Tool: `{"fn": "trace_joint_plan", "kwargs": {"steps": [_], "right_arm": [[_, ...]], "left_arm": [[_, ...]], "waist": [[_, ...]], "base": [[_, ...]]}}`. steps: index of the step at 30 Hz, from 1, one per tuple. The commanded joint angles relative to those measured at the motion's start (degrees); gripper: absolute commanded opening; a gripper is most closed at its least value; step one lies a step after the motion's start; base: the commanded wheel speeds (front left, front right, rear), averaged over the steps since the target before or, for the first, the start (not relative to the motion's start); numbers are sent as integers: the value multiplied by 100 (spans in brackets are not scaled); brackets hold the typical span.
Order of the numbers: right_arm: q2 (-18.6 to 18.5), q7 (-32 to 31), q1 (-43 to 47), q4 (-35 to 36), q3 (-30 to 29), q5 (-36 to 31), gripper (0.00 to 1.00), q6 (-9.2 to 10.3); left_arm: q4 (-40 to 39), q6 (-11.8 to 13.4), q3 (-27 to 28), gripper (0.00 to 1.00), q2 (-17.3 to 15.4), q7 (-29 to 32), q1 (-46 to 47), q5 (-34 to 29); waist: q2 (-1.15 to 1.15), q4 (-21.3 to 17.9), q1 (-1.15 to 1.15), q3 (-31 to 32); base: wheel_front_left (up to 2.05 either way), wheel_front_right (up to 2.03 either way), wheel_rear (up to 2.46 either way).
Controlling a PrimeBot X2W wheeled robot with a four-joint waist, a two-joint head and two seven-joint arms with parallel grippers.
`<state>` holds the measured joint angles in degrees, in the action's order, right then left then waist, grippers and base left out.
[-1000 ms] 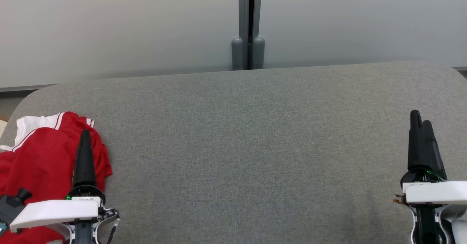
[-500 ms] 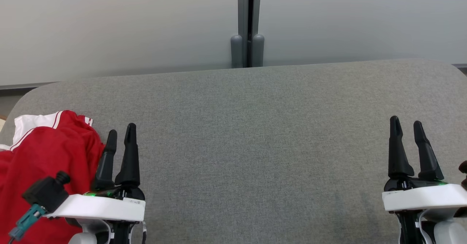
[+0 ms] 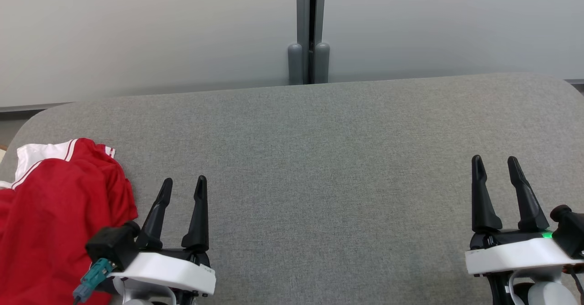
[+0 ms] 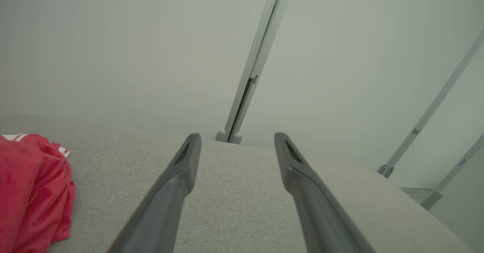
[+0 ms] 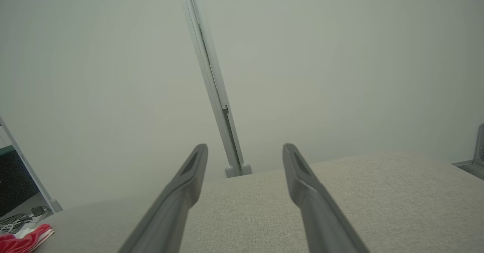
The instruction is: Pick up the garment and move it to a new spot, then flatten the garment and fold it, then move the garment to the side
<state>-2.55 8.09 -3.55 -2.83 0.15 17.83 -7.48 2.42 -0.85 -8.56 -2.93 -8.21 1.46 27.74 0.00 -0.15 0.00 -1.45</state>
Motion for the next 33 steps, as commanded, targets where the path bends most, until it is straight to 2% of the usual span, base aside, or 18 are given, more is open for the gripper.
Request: {"fn": "trace_joint_plan", "kwargs": {"steps": [1,14,20,26,33], "right_arm": [[-33,75,-31,59,11,-192,100,-1],[-37,258,19,22,82,-909,100,-1],[-39,340,31,-35,125,-1221,100,-1],[-40,407,53,-76,114,-1055,100,-1],[-41,494,81,-299,115,-580,100,-1]], "left_arm": [[-35,68,-74,100,-70,-56,81,-226],[150,555,-610,100,-298,-240,117,-1018],[171,787,-718,100,-300,-318,102,-1221],[120,876,-580,100,-206,-393,30,-1230],[239,818,-292,100,-64,-470,-110,-1241]], "waist": [[0,-1,0,-4],[0,5,0,-25],[0,11,0,-37],[0,24,0,-44],[0,39,0,-21]], "base": [[0,0,0],[0,0,0],[0,0,0],[0,0,0],[0,0,0]]}}
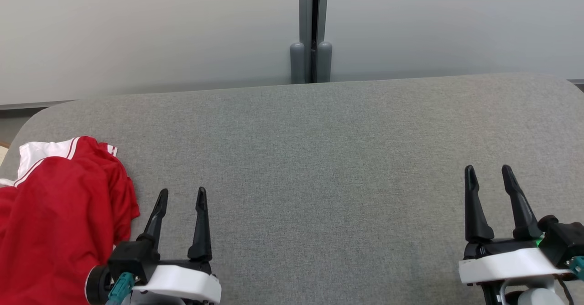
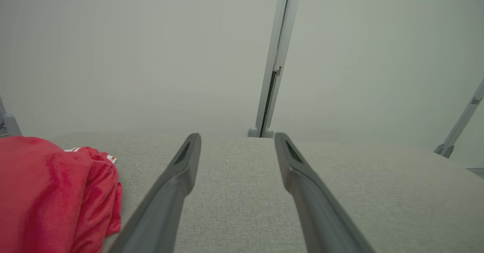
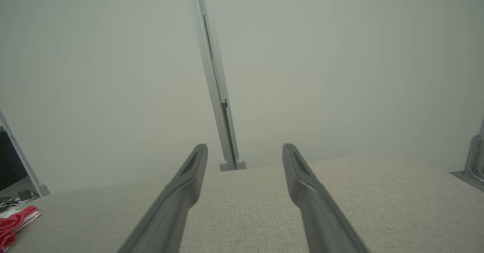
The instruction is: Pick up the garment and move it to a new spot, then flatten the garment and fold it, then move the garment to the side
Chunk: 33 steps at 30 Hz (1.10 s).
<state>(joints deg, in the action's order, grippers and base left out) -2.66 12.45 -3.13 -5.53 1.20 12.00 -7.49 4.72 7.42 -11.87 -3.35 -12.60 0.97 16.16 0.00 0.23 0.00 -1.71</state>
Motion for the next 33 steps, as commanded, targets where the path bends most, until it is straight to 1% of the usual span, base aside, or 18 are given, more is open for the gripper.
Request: {"fn": "trace_joint_plan", "kwargs": {"steps": [1,5,7,13,16,22,29,33], "right_arm": [[-30,66,42,-76,25,24,100,0],[-29,111,38,-293,83,78,100,0],[-30,140,20,-382,114,-12,100,0],[-33,198,4,-517,189,-219,100,0],[-33,232,8,-547,210,-341,100,0],[-35,292,42,-582,237,-533,100,0],[-33,286,65,-626,245,-412,100,0],[-31,286,97,-644,327,-340,100,0]], "left_arm": [[42,-15,74,100,-9,-48,-61,-99],[202,11,168,100,30,-91,-119,-181],[257,27,197,100,36,-115,-136,-219],[327,78,99,100,38,-176,-174,-289],[359,54,28,100,37,-213,-176,-380],[387,134,-52,100,36,-267,-253,-572],[397,141,-31,100,35,-261,-264,-506],[410,139,-25,100,36,-261,-235,-478]], "waist": [[0,3,0,9],[0,11,0,33],[0,11,0,45],[0,12,0,100],[0,20,0,122],[0,68,0,154],[0,144,0,167],[0,283,0,157]], "base": [[0,0,0],[0,0,0],[0,0,0],[0,0,0],[0,0,0],[0,0,0],[0,0,0],[0,0,0]]}}
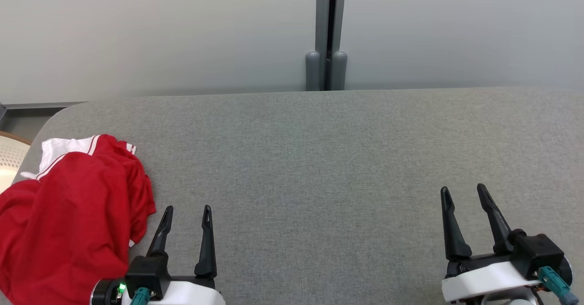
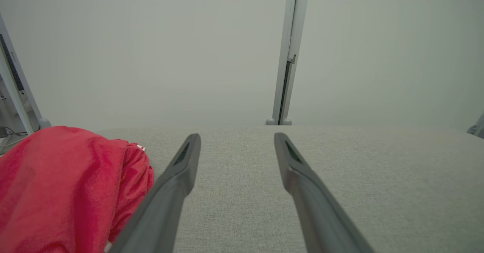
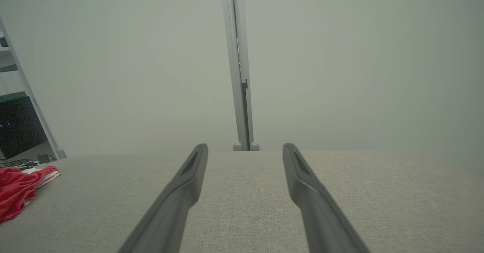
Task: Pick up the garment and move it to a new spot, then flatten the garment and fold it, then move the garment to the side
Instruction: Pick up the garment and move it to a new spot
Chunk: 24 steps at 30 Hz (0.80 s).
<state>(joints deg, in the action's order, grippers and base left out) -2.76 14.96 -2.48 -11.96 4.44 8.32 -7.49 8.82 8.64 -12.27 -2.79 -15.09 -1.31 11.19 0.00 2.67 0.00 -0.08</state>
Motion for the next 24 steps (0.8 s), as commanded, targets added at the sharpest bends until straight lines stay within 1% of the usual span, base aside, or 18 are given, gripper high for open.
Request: {"fn": "trace_joint_plan", "kwargs": {"steps": [1,6,15,17,18,19,20,21,24], "right_arm": [[-20,36,39,-2,41,42,100,0],[-21,36,53,22,259,95,100,0],[-20,35,21,-1,692,217,100,0],[-21,35,27,-22,763,226,100,0],[-21,35,27,-22,763,226,100,0],[-20,35,35,-40,832,267,100,0],[-20,35,34,-56,878,280,100,0],[-20,35,34,-56,878,280,100,0],[-20,35,46,-84,973,331,100,0]], "left_arm": [[2,19,14,100,-20,-12,4,22],[-26,22,47,100,-21,-11,79,2],[-91,76,356,100,-19,-8,33,1],[-85,52,412,100,-18,-8,9,-21],[-85,52,412,100,-18,-8,9,-21],[-74,17,461,100,-20,-8,-19,-52],[-73,4,494,100,-19,-8,-33,-57],[-73,4,494,100,-19,-8,-33,-57],[-60,-21,559,100,-21,-8,-66,-68]], "waist": [[0,93,0,-7],[0,488,0,-65],[0,1437,0,-79],[0,1648,0,-55],[0,1648,0,-55],[0,1851,0,-29],[0,1944,0,-15],[0,1944,0,-15],[0,2206,0,33]], "base": [[0,0,0],[0,0,0],[0,0,0],[0,0,0],[0,0,0],[0,0,0],[0,0,0],[0,0,0],[0,0,0]]}}
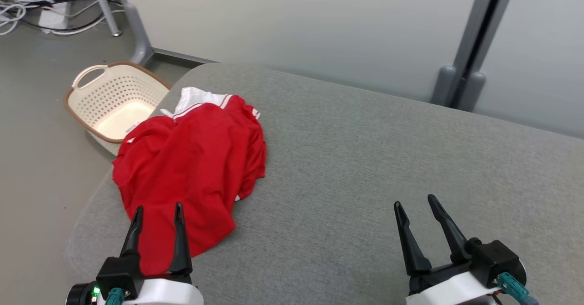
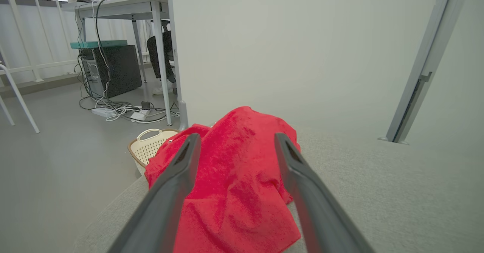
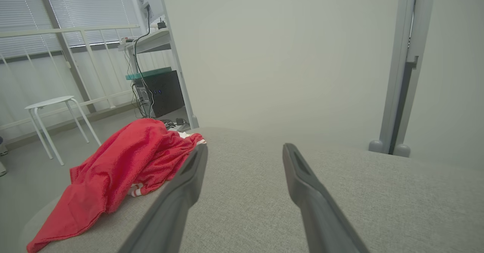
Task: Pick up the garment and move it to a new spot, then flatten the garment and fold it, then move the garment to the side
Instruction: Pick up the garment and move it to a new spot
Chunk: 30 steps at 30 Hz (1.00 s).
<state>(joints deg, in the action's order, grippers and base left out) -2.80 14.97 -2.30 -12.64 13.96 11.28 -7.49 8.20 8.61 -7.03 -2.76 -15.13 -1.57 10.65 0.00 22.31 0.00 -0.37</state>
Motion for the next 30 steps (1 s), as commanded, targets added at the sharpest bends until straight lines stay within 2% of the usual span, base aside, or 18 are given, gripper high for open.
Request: {"fn": "trace_joint_plan", "kwargs": {"steps": [1,5,10,18,24,27,30], "right_arm": [[-17,34,25,-29,49,53,100,0],[-18,34,1,-62,192,101,100,0],[-21,33,-114,-135,352,95,100,1],[-17,32,-119,-192,335,116,100,1],[-17,26,-75,-153,281,76,100,0],[-20,24,-110,-139,222,14,100,1],[-18,23,-206,-141,134,-103,100,1]], "left_arm": [[10,-37,48,100,-22,-4,-47,-26],[13,-67,99,100,-22,-4,-90,-57],[-142,-11,188,100,-17,-4,-139,71],[-124,0,244,100,-23,-4,-150,187],[-57,-53,377,100,-23,-4,-30,199],[7,-184,504,100,-20,-3,57,321],[226,-502,645,100,-58,-4,261,372]], "waist": [[0,323,0,69],[0,585,0,102],[0,649,0,54],[0,628,0,58],[0,437,0,9],[0,319,0,-79],[0,173,0,-228]], "base": [[0,0,0],[0,0,0],[0,0,0],[0,0,0],[0,0,0],[0,0,0],[0,0,0]]}}
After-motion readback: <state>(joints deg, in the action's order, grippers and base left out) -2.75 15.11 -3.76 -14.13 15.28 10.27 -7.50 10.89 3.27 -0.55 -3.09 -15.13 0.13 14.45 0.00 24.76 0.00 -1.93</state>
